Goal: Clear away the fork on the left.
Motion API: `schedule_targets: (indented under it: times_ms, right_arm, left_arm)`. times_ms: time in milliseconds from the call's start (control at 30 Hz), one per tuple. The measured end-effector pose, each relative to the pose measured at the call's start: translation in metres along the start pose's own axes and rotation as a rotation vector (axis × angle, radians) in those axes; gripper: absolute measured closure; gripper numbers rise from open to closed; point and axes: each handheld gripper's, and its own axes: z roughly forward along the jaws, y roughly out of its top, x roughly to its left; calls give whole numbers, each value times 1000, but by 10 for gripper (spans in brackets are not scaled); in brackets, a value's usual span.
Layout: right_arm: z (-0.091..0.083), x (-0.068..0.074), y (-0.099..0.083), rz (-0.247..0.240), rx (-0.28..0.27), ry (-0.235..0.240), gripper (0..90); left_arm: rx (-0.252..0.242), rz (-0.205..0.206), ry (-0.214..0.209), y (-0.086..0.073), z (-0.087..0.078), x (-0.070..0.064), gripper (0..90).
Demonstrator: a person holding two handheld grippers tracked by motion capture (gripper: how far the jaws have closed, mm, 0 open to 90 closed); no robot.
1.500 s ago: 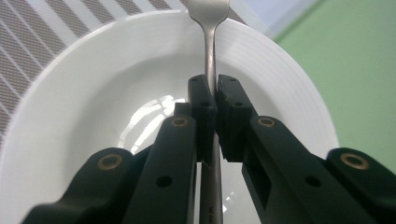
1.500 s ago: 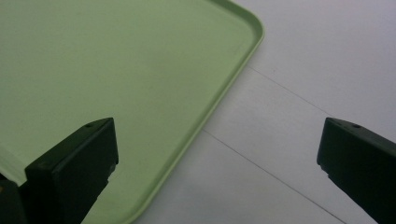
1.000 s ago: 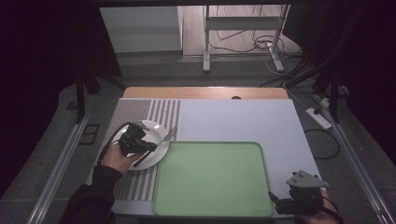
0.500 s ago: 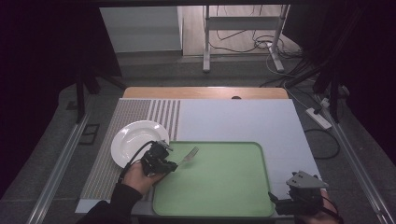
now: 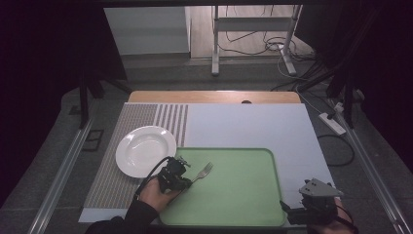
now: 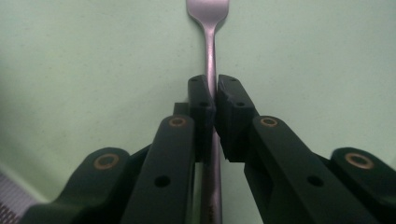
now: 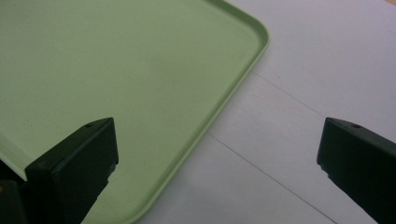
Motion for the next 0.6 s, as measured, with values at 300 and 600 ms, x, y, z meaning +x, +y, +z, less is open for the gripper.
schedule_targets:
  times_ms: [300, 600]
  right_arm:
    - [0, 0, 0, -4, 4, 1, 0]
    - [0, 0, 0, -1, 2, 3, 0]
  left_arm:
    - [-67, 105, -3, 17, -4, -10, 889]
    - [-13, 117, 43, 21, 12, -8, 890]
